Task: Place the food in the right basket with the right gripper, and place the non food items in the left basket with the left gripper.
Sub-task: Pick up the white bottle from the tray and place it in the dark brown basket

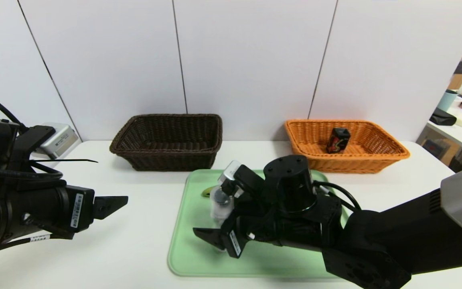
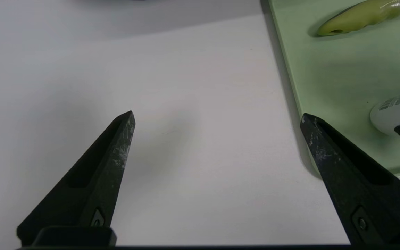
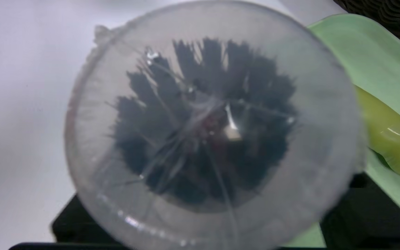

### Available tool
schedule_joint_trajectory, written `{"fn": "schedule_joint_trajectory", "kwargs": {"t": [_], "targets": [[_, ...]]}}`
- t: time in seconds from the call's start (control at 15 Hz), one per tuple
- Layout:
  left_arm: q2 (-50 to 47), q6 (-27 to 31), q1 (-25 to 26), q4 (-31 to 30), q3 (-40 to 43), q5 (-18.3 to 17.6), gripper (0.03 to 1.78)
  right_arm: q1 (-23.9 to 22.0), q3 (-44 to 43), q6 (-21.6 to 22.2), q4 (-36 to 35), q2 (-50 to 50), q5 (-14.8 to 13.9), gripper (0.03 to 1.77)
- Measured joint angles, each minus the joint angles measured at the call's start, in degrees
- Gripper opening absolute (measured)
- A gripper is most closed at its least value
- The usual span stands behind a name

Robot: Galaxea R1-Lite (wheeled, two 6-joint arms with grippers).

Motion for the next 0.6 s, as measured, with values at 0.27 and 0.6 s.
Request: {"fn": "schedule_joint_trajectory", "kwargs": {"t": [0.27,0.6], "targets": [[-0.09,0.02,-0.02,0.00,0.02,0.06,1.69,-0.02,0.40,-0.02,0.02,-0.12,0.00,0.79],[-0.13,0.00,0.00,0.07,0.20,0.11,1.69,0.00,0.44,0.01,-0.39,-1.08,0.00,0.55]]}}
